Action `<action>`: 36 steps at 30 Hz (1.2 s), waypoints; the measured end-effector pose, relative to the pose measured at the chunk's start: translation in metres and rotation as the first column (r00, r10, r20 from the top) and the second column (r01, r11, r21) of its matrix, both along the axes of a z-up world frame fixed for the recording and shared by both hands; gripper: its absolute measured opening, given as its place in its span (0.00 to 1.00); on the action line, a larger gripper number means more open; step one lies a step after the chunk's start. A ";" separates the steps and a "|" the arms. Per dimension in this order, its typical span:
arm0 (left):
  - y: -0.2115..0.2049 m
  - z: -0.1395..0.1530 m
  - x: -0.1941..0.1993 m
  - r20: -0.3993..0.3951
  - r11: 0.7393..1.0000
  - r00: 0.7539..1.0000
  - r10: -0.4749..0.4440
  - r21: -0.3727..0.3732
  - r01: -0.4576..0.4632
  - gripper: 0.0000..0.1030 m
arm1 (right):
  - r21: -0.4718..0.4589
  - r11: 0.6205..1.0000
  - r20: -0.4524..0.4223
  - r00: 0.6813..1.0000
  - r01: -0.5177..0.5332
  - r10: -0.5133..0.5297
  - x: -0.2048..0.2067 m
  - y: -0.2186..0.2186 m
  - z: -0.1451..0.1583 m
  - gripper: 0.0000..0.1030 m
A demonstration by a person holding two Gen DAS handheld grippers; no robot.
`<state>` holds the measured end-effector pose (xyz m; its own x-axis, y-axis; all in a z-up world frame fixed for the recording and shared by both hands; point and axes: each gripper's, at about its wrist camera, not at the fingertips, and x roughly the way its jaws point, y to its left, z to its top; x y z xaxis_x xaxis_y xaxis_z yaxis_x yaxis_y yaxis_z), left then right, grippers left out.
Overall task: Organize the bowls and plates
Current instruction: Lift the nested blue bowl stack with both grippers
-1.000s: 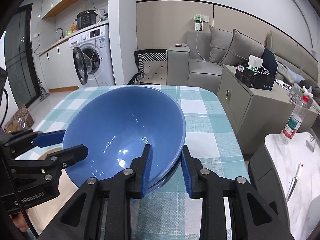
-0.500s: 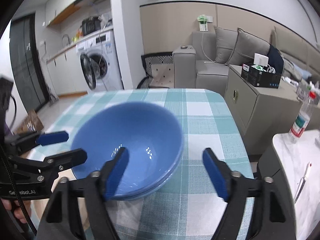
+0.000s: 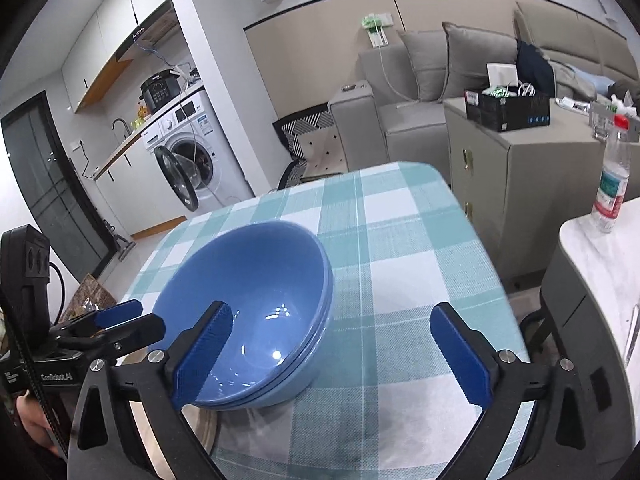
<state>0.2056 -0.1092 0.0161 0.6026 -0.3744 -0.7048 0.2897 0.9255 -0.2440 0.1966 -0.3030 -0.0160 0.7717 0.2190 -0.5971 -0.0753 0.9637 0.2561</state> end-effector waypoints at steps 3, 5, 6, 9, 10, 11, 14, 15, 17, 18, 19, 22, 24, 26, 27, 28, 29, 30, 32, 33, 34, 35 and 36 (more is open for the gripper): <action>-0.001 -0.004 0.002 -0.010 1.000 1.000 0.000 0.001 0.000 1.00 | -0.017 1.000 -0.015 1.000 -0.012 0.011 0.002 0.006 -0.005 0.98; -0.002 -0.007 0.004 -0.014 1.000 1.000 0.002 0.003 -0.002 1.00 | -0.024 1.000 -0.027 0.999 -0.020 0.019 0.004 0.007 -0.008 0.98; -0.003 -0.008 0.004 -0.016 1.000 1.000 0.004 0.009 -0.004 1.00 | -0.025 0.999 -0.036 0.999 -0.023 0.022 0.005 0.008 -0.010 0.98; -0.003 -0.012 0.007 -0.016 0.999 1.000 0.021 0.034 -0.020 1.00 | -0.027 0.999 -0.049 0.999 -0.023 0.022 0.006 0.008 -0.015 0.98; -0.002 -0.014 0.008 -0.020 0.999 1.000 0.023 0.029 -0.023 1.00 | -0.026 0.999 -0.054 0.998 -0.022 0.021 0.007 0.008 -0.016 0.98; -0.001 -0.015 0.009 -0.026 0.999 0.999 0.025 0.022 -0.025 1.00 | -0.025 0.999 -0.058 0.998 -0.021 0.020 0.007 0.008 -0.017 0.98; 0.003 -0.018 0.013 -0.038 0.999 0.998 0.043 0.015 -0.042 1.00 | -0.018 1.000 -0.073 0.997 -0.011 0.009 0.009 0.004 -0.021 0.98; 0.003 -0.019 0.014 -0.042 0.999 0.998 0.045 0.013 -0.045 1.00 | -0.015 1.000 -0.078 0.997 -0.007 0.006 0.010 0.003 -0.023 0.98; 0.004 -0.021 0.017 -0.058 0.999 0.998 0.033 -0.002 -0.033 0.98 | -0.010 1.000 -0.087 0.996 -0.004 0.003 0.011 0.001 -0.025 0.98; 0.004 -0.023 0.019 -0.069 1.000 0.997 0.025 -0.015 -0.026 0.97 | -0.007 1.000 -0.087 0.996 0.000 0.000 0.012 0.001 -0.026 0.98; 0.005 -0.024 0.020 -0.077 0.999 0.997 0.019 -0.029 -0.021 0.97 | -0.006 1.000 -0.087 0.996 0.005 -0.005 0.012 0.000 -0.027 0.98; 0.005 -0.027 0.021 -0.094 0.999 0.996 0.001 -0.050 -0.006 0.92 | 0.015 1.000 -0.090 0.996 -0.005 0.006 0.012 0.000 -0.028 0.95; 0.005 -0.028 0.022 -0.105 0.998 0.994 -0.013 -0.069 0.006 0.79 | 0.033 0.999 -0.089 0.996 -0.020 0.023 0.013 0.000 -0.028 0.89; 0.004 -0.029 0.022 -0.109 0.997 0.994 -0.009 -0.075 0.001 0.73 | 0.034 0.999 -0.090 0.995 -0.034 0.037 0.013 0.003 -0.027 0.84; 0.004 -0.029 0.022 -0.107 0.997 0.994 -0.005 -0.072 -0.003 0.67 | 0.035 0.998 -0.089 0.995 -0.044 0.047 0.013 0.005 -0.027 0.83; 0.003 -0.029 0.021 -0.108 0.998 0.994 -0.004 -0.068 -0.004 0.64 | 0.036 0.998 -0.089 0.995 -0.050 0.053 0.012 0.007 -0.027 0.80; 0.002 -0.029 0.021 -0.109 0.998 0.994 -0.005 -0.066 -0.003 0.60 | 0.039 0.998 -0.089 0.994 -0.057 0.060 0.012 0.008 -0.027 0.78; 0.002 -0.029 0.021 -0.110 0.998 0.994 -0.008 -0.069 0.000 0.57 | 0.042 0.997 -0.090 0.994 -0.064 0.067 0.012 0.010 -0.027 0.76; 0.001 -0.028 0.019 -0.108 0.997 0.994 -0.018 -0.078 0.010 0.52 | 0.057 0.995 -0.096 0.992 -0.077 0.082 0.013 0.013 -0.027 0.71; 0.001 -0.027 0.019 -0.106 0.997 0.994 -0.024 -0.082 0.016 0.49 | 0.058 0.995 -0.095 0.992 -0.081 0.086 0.013 0.014 -0.027 0.70; 0.001 -0.027 0.018 -0.105 0.996 0.994 -0.028 -0.085 0.019 0.48 | 0.056 0.995 -0.094 0.992 -0.081 0.087 0.013 0.016 -0.027 0.68; 0.000 -0.026 0.018 -0.105 0.996 0.994 -0.035 -0.089 0.026 0.47 | 0.059 0.995 -0.092 0.992 -0.083 0.088 0.012 0.017 -0.027 0.65; -0.002 -0.025 0.017 -0.104 0.995 0.994 -0.044 -0.094 0.034 0.47 | 0.062 0.994 -0.090 0.991 -0.089 0.094 0.012 0.018 -0.027 0.63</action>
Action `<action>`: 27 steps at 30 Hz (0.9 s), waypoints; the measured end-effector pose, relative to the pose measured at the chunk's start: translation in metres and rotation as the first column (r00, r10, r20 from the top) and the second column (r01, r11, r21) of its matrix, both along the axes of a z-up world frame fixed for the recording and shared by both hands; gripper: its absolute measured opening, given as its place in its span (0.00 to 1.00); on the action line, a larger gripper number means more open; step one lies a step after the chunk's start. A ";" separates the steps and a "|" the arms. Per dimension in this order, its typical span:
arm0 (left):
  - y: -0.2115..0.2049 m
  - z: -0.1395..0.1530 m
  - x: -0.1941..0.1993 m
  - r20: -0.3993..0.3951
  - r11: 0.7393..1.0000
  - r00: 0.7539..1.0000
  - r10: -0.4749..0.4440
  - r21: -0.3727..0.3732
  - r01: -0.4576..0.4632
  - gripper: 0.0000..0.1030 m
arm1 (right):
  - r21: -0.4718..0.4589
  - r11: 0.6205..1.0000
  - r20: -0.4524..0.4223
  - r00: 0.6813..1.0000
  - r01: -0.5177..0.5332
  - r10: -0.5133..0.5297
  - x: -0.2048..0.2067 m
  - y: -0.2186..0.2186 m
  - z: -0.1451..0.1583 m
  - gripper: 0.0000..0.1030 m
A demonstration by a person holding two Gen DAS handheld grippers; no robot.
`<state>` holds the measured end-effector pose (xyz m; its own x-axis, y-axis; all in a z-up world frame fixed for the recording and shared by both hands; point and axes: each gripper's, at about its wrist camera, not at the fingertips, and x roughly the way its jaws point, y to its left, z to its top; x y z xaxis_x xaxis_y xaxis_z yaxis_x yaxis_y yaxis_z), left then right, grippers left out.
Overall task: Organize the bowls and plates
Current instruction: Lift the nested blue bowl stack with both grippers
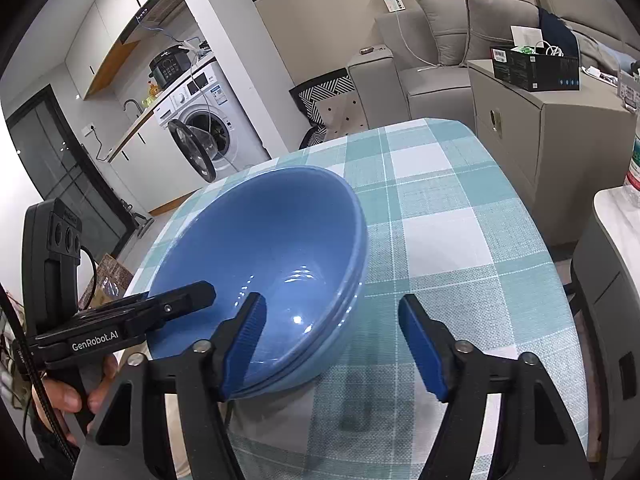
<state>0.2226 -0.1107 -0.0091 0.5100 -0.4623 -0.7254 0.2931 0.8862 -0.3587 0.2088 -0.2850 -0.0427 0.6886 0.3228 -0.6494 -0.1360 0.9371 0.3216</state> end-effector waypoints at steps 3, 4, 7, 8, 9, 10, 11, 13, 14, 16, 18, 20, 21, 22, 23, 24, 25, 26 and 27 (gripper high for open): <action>-0.004 0.002 -0.002 0.014 1.000 1.000 -0.006 0.029 0.005 0.46 | -0.006 1.000 0.014 1.000 -0.015 0.015 -0.001 0.006 0.002 0.54; -0.004 0.002 -0.003 0.015 0.999 1.000 -0.004 0.032 0.004 0.45 | -0.012 1.000 0.019 1.000 -0.017 0.018 -0.002 0.007 0.003 0.51; -0.003 0.002 -0.003 0.017 0.999 1.000 0.002 0.034 -0.003 0.41 | -0.029 0.999 0.026 1.000 -0.014 0.015 -0.004 0.011 0.004 0.50; -0.002 0.002 -0.003 0.016 0.999 1.000 0.003 0.035 -0.004 0.40 | -0.030 0.999 0.027 1.000 -0.013 0.014 -0.004 0.012 0.004 0.50; -0.002 0.002 -0.003 0.017 0.999 1.000 0.003 0.035 -0.004 0.40 | -0.032 0.999 0.028 1.000 -0.012 0.013 -0.004 0.011 0.004 0.49; -0.002 0.003 -0.004 0.020 0.999 1.000 0.003 0.037 -0.004 0.40 | -0.033 0.999 0.028 1.000 -0.012 0.013 -0.004 0.011 0.004 0.49; -0.003 0.003 -0.004 0.023 0.999 1.000 0.003 0.040 -0.004 0.40 | -0.033 0.999 0.028 1.000 -0.011 0.012 -0.004 0.010 0.004 0.49; -0.003 0.004 -0.005 0.027 0.999 1.000 0.003 0.049 -0.005 0.40 | -0.036 0.999 0.031 0.999 -0.010 0.011 -0.004 0.010 0.004 0.49; -0.004 0.004 -0.005 0.031 0.998 1.000 0.003 0.055 -0.004 0.40 | -0.037 0.999 0.033 0.999 -0.010 0.011 -0.004 0.010 0.004 0.49; -0.005 0.005 -0.006 0.034 0.998 0.999 0.004 0.060 -0.006 0.40 | -0.037 0.999 0.035 0.999 -0.009 0.011 -0.005 0.010 0.005 0.49; -0.005 0.005 -0.006 0.035 0.998 0.999 0.004 0.062 -0.006 0.40 | -0.037 0.999 0.040 0.999 -0.008 0.010 -0.006 0.010 0.005 0.49; -0.005 0.005 -0.006 0.035 0.998 0.999 0.005 0.066 -0.007 0.40 | -0.039 0.999 0.043 0.999 -0.008 0.010 -0.005 0.010 0.006 0.49; -0.005 0.005 -0.006 0.035 0.998 0.999 0.005 0.068 -0.007 0.40 | -0.041 0.999 0.045 0.999 -0.007 0.009 -0.006 0.010 0.006 0.49; -0.006 0.006 -0.006 0.036 0.997 0.999 0.005 0.071 -0.007 0.40 | -0.041 0.999 0.045 0.999 -0.007 0.009 -0.006 0.010 0.006 0.49; -0.006 0.006 -0.006 0.035 0.997 0.999 0.005 0.072 -0.007 0.40 | -0.039 0.999 0.046 0.999 -0.006 0.008 -0.006 0.009 0.006 0.49; -0.006 0.006 -0.006 0.035 0.997 0.999 0.004 0.072 -0.007 0.40 | -0.039 0.999 0.047 0.999 -0.005 0.007 -0.006 0.009 0.007 0.49; -0.006 0.006 -0.007 0.037 0.997 0.999 0.004 0.073 -0.006 0.40 | -0.040 0.999 0.049 0.999 -0.004 0.006 -0.007 0.009 0.007 0.49; -0.007 0.006 -0.007 0.038 0.997 0.999 0.004 0.075 -0.007 0.40 | -0.040 0.999 0.050 0.999 -0.004 0.006 -0.007 0.008 0.008 0.49; -0.007 0.007 -0.007 0.038 0.997 0.999 0.004 0.076 -0.006 0.40 | -0.039 0.999 0.052 0.999 -0.002 0.004 -0.007 0.008 0.008 0.49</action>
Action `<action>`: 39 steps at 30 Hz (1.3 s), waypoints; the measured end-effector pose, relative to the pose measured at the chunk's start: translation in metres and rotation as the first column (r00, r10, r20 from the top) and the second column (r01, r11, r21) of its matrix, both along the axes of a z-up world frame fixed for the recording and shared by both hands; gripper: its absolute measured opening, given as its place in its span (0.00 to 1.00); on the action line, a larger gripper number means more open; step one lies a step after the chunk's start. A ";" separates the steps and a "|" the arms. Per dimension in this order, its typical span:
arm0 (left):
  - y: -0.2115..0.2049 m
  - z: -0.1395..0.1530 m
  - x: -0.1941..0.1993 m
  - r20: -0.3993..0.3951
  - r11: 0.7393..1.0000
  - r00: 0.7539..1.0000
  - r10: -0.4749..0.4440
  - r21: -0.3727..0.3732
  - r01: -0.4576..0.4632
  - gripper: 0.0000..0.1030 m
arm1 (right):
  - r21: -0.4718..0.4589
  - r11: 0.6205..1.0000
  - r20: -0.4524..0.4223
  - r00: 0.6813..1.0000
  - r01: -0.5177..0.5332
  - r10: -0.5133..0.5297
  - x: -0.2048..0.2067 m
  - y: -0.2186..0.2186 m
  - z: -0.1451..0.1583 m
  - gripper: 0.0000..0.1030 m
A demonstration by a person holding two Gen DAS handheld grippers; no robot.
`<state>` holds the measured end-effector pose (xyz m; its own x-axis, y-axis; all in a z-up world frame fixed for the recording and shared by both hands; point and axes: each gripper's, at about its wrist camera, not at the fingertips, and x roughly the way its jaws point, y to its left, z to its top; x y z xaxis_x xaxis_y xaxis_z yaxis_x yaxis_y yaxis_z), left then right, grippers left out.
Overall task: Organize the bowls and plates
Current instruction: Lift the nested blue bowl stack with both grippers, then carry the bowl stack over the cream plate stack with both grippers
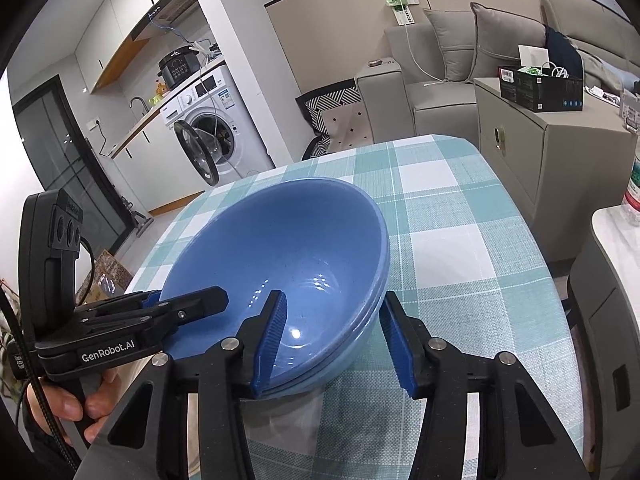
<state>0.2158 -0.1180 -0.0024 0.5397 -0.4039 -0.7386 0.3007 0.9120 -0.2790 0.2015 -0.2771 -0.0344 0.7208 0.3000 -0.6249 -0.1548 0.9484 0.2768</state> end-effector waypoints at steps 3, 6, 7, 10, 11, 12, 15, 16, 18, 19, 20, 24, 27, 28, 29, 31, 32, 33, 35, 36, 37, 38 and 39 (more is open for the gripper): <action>-0.002 0.001 -0.001 0.003 1.000 1.000 -0.002 0.005 0.002 0.40 | -0.002 1.000 0.007 1.000 0.004 -0.004 -0.001 -0.001 0.002 0.49; -0.003 0.003 -0.002 0.008 1.000 1.000 -0.004 0.007 0.004 0.40 | 0.001 1.000 0.014 1.000 0.007 -0.007 -0.002 -0.003 0.003 0.49; -0.003 0.004 -0.003 0.011 1.000 1.000 -0.003 0.006 0.003 0.40 | -0.002 1.000 0.017 1.000 0.006 -0.006 -0.003 -0.002 0.004 0.49; -0.003 0.008 -0.004 0.021 1.000 1.000 -0.001 0.010 0.001 0.40 | 0.000 1.000 0.023 1.000 0.006 -0.006 -0.005 -0.003 0.007 0.49; -0.003 0.010 -0.005 0.024 1.000 1.000 -0.001 0.012 0.001 0.40 | 0.000 1.000 0.026 1.000 0.005 -0.005 -0.005 -0.003 0.007 0.49; -0.003 0.012 -0.006 0.028 1.000 1.000 0.000 0.013 0.000 0.40 | 0.001 1.000 0.030 1.000 0.004 -0.004 -0.006 -0.003 0.008 0.49; -0.002 0.018 -0.008 0.038 1.000 0.999 0.004 0.015 -0.004 0.40 | 0.005 1.000 0.042 0.999 0.001 -0.001 -0.008 -0.002 0.012 0.49; -0.002 0.020 -0.009 0.043 1.000 0.999 0.004 0.017 -0.005 0.40 | 0.006 1.000 0.046 0.999 -0.001 0.001 -0.009 -0.002 0.014 0.49; -0.001 0.025 -0.011 0.053 1.000 0.999 0.005 0.022 -0.006 0.40 | 0.011 1.000 0.053 0.999 -0.003 0.003 -0.011 -0.002 0.017 0.49; -0.001 0.027 -0.012 0.058 1.000 0.998 0.006 0.020 -0.007 0.40 | 0.014 1.000 0.055 0.998 -0.004 0.003 -0.011 -0.001 0.019 0.49; 0.000 0.029 -0.013 0.063 1.000 0.998 0.007 0.019 -0.008 0.40 | 0.014 1.000 0.059 0.998 -0.005 0.004 -0.012 -0.001 0.020 0.49; 0.002 0.036 -0.016 0.077 1.000 0.997 0.010 0.020 -0.012 0.40 | 0.011 1.000 0.073 0.997 -0.005 0.004 -0.017 0.001 0.026 0.49; 0.003 0.041 -0.019 0.087 1.000 0.996 0.014 0.022 -0.016 0.40 | 0.011 1.000 0.082 0.997 -0.006 0.005 -0.020 0.002 0.031 0.49; 0.004 0.043 -0.021 0.090 1.000 0.996 0.015 0.022 -0.017 0.40 | 0.013 1.000 0.087 0.996 -0.008 0.007 -0.021 0.002 0.032 0.49; 0.005 0.044 -0.022 0.093 1.000 0.996 0.016 0.021 -0.018 0.40 | 0.013 1.000 0.090 0.996 -0.009 0.008 -0.023 0.003 0.034 0.49; 0.007 0.048 -0.025 0.100 1.000 0.995 0.018 0.020 -0.020 0.40 | 0.012 1.000 0.099 0.995 -0.011 0.010 -0.026 0.005 0.038 0.49; 0.008 0.050 -0.026 0.103 1.000 0.994 0.020 0.019 -0.022 0.40 | 0.013 1.000 0.105 0.994 -0.013 0.012 -0.027 0.007 0.040 0.49; 0.010 0.051 -0.027 0.107 1.000 0.994 0.022 0.019 -0.024 0.40 | 0.013 1.000 0.108 0.994 -0.016 0.014 -0.028 0.007 0.042 0.49; 0.012 0.055 -0.031 0.116 0.999 0.993 0.025 0.022 -0.028 0.40 | 0.016 1.000 0.115 0.993 -0.023 0.021 -0.031 0.010 0.045 0.49; 0.013 0.056 -0.033 0.120 0.999 0.992 0.028 0.023 -0.031 0.40 | 0.017 1.000 0.117 0.993 -0.026 0.024 -0.031 0.011 0.045 0.49; 0.015 0.058 -0.035 0.124 0.999 0.992 0.031 0.025 -0.034 0.40 | 0.020 0.999 0.117 0.993 -0.031 0.028 -0.032 0.012 0.047 0.49; 0.017 0.060 -0.037 0.128 0.999 0.991 0.035 0.024 -0.038 0.40 | 0.023 0.999 0.118 0.993 -0.035 0.032 -0.033 0.014 0.048 0.49; 0.019 0.061 -0.039 0.131 0.999 0.991 0.038 0.024 -0.041 0.40 | 0.027 0.999 0.119 0.992 -0.040 0.037 -0.035 0.015 0.050 0.49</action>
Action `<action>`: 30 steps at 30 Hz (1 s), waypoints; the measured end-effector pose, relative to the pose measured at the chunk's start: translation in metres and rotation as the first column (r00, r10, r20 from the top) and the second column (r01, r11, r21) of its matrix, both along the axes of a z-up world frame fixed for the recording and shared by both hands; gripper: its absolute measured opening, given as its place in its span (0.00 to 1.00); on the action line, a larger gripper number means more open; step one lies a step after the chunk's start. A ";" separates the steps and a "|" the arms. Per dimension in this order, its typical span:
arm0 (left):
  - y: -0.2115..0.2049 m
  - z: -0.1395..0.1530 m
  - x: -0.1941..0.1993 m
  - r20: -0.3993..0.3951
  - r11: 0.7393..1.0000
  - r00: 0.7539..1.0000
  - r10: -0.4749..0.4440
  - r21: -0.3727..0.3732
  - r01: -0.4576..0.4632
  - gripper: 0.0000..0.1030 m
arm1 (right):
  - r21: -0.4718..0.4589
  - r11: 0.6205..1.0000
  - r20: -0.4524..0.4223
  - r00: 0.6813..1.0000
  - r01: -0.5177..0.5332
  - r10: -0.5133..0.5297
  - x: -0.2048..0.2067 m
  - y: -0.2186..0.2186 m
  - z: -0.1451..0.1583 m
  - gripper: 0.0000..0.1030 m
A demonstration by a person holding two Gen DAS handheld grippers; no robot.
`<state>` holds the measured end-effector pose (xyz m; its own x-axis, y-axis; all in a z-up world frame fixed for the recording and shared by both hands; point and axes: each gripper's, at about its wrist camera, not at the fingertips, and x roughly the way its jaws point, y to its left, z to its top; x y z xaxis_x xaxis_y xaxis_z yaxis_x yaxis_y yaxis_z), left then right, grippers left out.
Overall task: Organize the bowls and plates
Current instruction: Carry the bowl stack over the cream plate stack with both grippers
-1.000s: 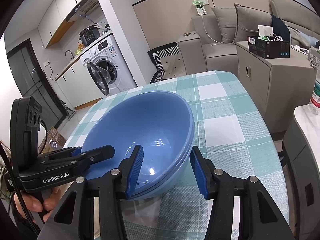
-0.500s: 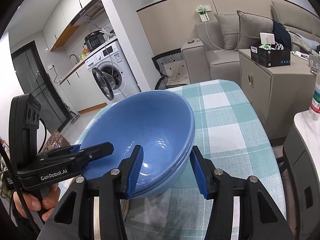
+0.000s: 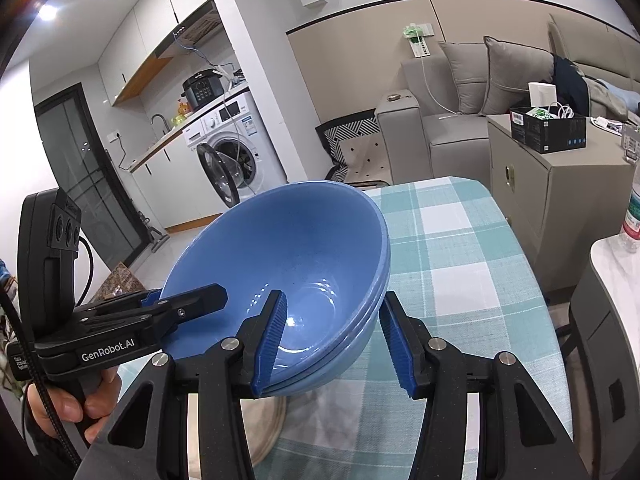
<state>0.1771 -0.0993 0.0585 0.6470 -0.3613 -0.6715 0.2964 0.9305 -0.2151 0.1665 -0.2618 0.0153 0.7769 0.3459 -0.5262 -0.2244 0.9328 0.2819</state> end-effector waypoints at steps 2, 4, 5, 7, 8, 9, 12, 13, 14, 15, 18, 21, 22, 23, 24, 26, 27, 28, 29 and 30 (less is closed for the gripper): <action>0.005 0.003 -0.004 0.004 1.000 1.000 0.007 -0.002 -0.007 0.40 | -0.001 1.000 0.005 1.000 -0.010 0.010 -0.003 0.005 0.003 0.49; 0.008 0.006 -0.007 0.011 1.000 1.000 0.013 -0.002 -0.013 0.40 | -0.001 1.000 0.014 1.000 -0.019 0.019 -0.006 0.009 0.006 0.49; 0.010 0.007 -0.009 0.016 1.000 1.000 0.016 -0.003 -0.016 0.40 | -0.002 1.000 0.017 1.000 -0.023 0.023 -0.007 0.011 0.007 0.49; 0.013 0.009 -0.013 0.021 1.000 1.000 0.022 -0.002 -0.022 0.40 | -0.005 0.999 0.025 0.999 -0.032 0.032 -0.010 0.015 0.009 0.49; 0.016 0.010 -0.015 0.023 1.000 0.999 0.026 -0.001 -0.026 0.40 | -0.005 0.999 0.028 0.999 -0.037 0.037 -0.012 0.017 0.010 0.49; 0.017 0.011 -0.017 0.025 1.000 0.999 0.029 -0.001 -0.029 0.40 | -0.004 0.999 0.029 0.999 -0.041 0.042 -0.013 0.019 0.011 0.49; 0.023 0.012 -0.021 0.027 0.999 0.999 0.039 -0.003 -0.039 0.40 | 0.000 0.998 0.031 0.998 -0.057 0.057 -0.014 0.024 0.012 0.49; 0.026 0.013 -0.023 0.028 0.999 0.999 0.043 -0.003 -0.043 0.40 | -0.003 0.998 0.033 0.998 -0.062 0.062 -0.015 0.026 0.013 0.49; 0.029 0.014 -0.025 0.031 0.999 0.998 0.047 -0.002 -0.047 0.40 | -0.004 0.998 0.036 0.997 -0.069 0.069 -0.016 0.029 0.013 0.49; 0.031 0.014 -0.027 0.034 0.999 0.998 0.053 -0.001 -0.053 0.40 | -0.004 0.997 0.036 0.997 -0.073 0.073 -0.017 0.031 0.013 0.49; 0.038 0.015 -0.034 0.046 0.997 0.996 0.073 0.006 -0.073 0.40 | -0.006 0.995 0.037 0.995 -0.096 0.096 -0.020 0.039 0.013 0.49; 0.046 0.013 -0.038 0.043 0.997 0.996 0.081 0.003 -0.082 0.40 | -0.012 0.994 0.036 0.993 -0.112 0.112 -0.021 0.047 0.011 0.49; 0.048 0.012 -0.039 0.041 0.996 0.996 0.084 0.004 -0.085 0.40 | -0.013 0.993 0.034 0.993 -0.116 0.116 -0.021 0.050 0.011 0.49; 0.051 0.011 -0.040 0.039 0.996 0.995 0.089 0.004 -0.089 0.40 | -0.015 0.993 0.033 0.992 -0.120 0.121 -0.021 0.052 0.010 0.49; 0.053 0.010 -0.041 0.038 0.996 0.995 0.093 0.004 -0.093 0.40 | -0.019 0.992 0.032 0.991 -0.126 0.126 -0.021 0.054 0.009 0.49; 0.058 0.009 -0.044 0.038 0.995 0.994 0.102 0.005 -0.103 0.40 | -0.023 0.991 0.028 0.990 -0.135 0.136 -0.021 0.060 0.007 0.49; 0.061 0.008 -0.045 0.038 0.994 0.994 0.106 0.004 -0.106 0.40 | -0.026 0.990 0.026 0.990 -0.140 0.141 -0.021 0.063 0.006 0.49; 0.064 0.006 -0.046 0.036 0.994 0.993 0.110 0.002 -0.110 0.40 | -0.029 0.989 0.024 0.989 -0.146 0.147 -0.021 0.067 0.004 0.49; 0.067 0.005 -0.048 0.033 0.993 0.993 0.115 0.001 -0.115 0.40 | -0.033 0.988 0.021 0.988 -0.151 0.152 -0.021 0.070 0.003 0.49; 0.069 0.004 -0.049 0.032 0.993 0.992 0.119 0.003 -0.119 0.40 | -0.035 0.987 0.018 0.987 -0.157 0.158 -0.021 0.073 0.001 0.49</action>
